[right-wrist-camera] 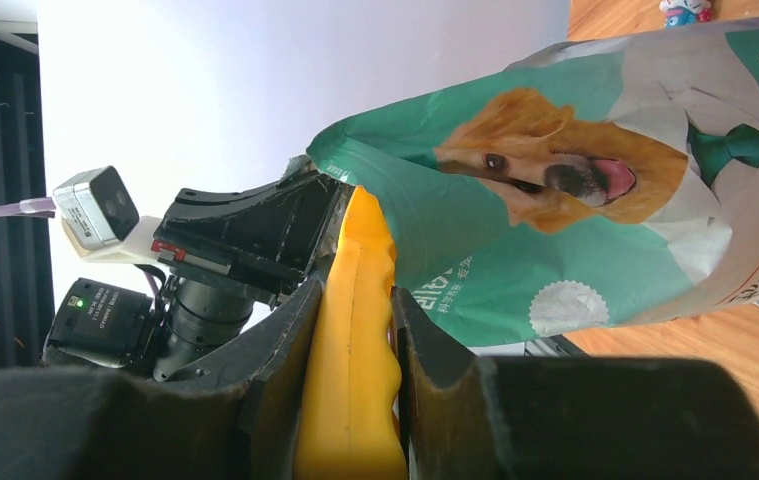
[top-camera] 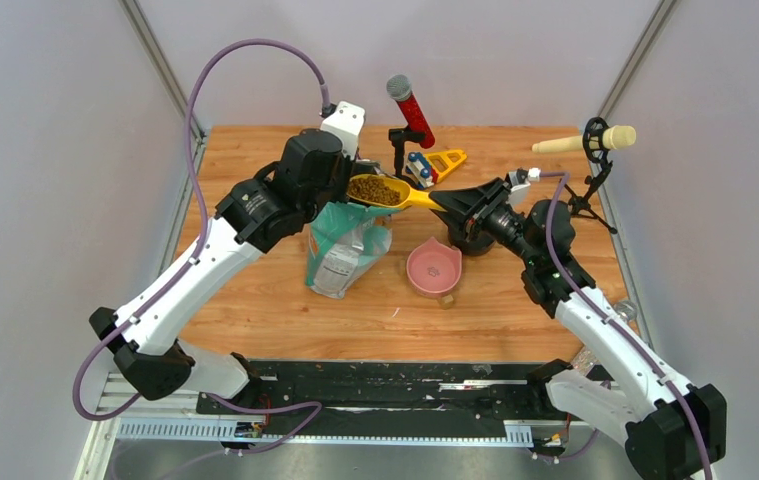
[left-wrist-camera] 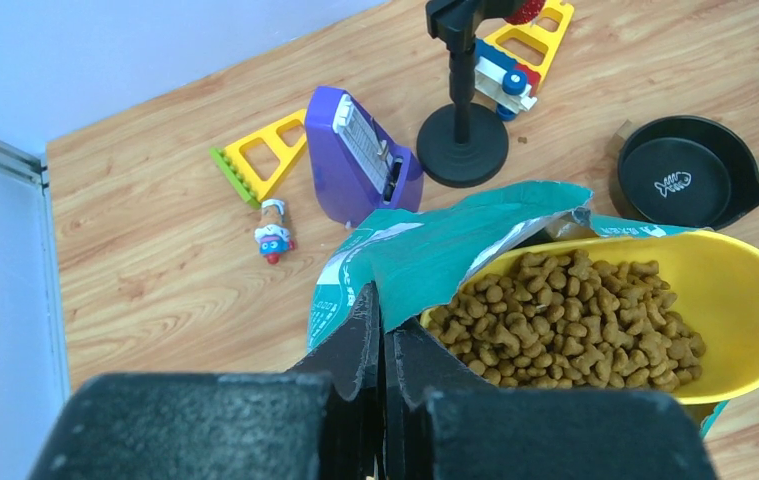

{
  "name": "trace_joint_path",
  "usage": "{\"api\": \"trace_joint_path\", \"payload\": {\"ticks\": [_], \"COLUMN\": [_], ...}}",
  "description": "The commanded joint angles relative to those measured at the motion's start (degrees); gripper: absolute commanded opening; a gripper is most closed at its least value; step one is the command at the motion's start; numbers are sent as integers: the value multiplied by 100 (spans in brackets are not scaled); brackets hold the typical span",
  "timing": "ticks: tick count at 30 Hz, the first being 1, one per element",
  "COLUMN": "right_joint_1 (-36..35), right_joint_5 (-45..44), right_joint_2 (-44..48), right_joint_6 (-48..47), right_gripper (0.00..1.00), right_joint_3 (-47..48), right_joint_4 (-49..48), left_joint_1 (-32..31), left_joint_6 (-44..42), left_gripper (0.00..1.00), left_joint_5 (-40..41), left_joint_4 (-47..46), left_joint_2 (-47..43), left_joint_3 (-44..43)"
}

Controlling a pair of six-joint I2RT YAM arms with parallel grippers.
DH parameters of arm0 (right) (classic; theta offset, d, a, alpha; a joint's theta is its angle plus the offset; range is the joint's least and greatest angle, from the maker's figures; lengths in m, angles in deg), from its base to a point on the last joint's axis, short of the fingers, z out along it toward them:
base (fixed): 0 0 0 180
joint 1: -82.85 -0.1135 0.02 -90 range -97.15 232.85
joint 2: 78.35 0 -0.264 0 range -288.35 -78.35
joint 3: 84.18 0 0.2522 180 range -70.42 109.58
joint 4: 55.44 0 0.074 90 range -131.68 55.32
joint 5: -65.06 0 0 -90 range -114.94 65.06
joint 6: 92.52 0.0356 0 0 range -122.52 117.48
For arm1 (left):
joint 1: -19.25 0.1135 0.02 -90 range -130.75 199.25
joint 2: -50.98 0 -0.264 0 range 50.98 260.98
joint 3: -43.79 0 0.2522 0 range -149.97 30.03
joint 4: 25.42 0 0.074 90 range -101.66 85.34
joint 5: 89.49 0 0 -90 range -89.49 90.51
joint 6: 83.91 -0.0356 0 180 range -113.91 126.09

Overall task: Serve the pet food
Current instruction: Collect the pet food from the pet food bag.

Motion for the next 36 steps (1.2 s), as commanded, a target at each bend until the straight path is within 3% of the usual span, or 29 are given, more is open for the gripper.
{"api": "trace_joint_path", "payload": {"ticks": [1,22,36], "right_joint_1": [112,94,153], "right_joint_5": [-168,-85,-34], "right_joint_2": [-68,-215,2], "right_joint_6": [225,175,-237], "right_gripper": [0,0,0], "right_joint_3": [-40,155,693], "right_joint_4": [-177,-399,265], "left_joint_1": [-27,-25,-25], "left_joint_6": [62,100,114], "left_gripper": [0,0,0], "left_joint_5": [270,655,899], "left_joint_4": [-559,-257,-259], "left_joint_2": [-607,-706,-777], "left_joint_3": [-95,-86,10]}}
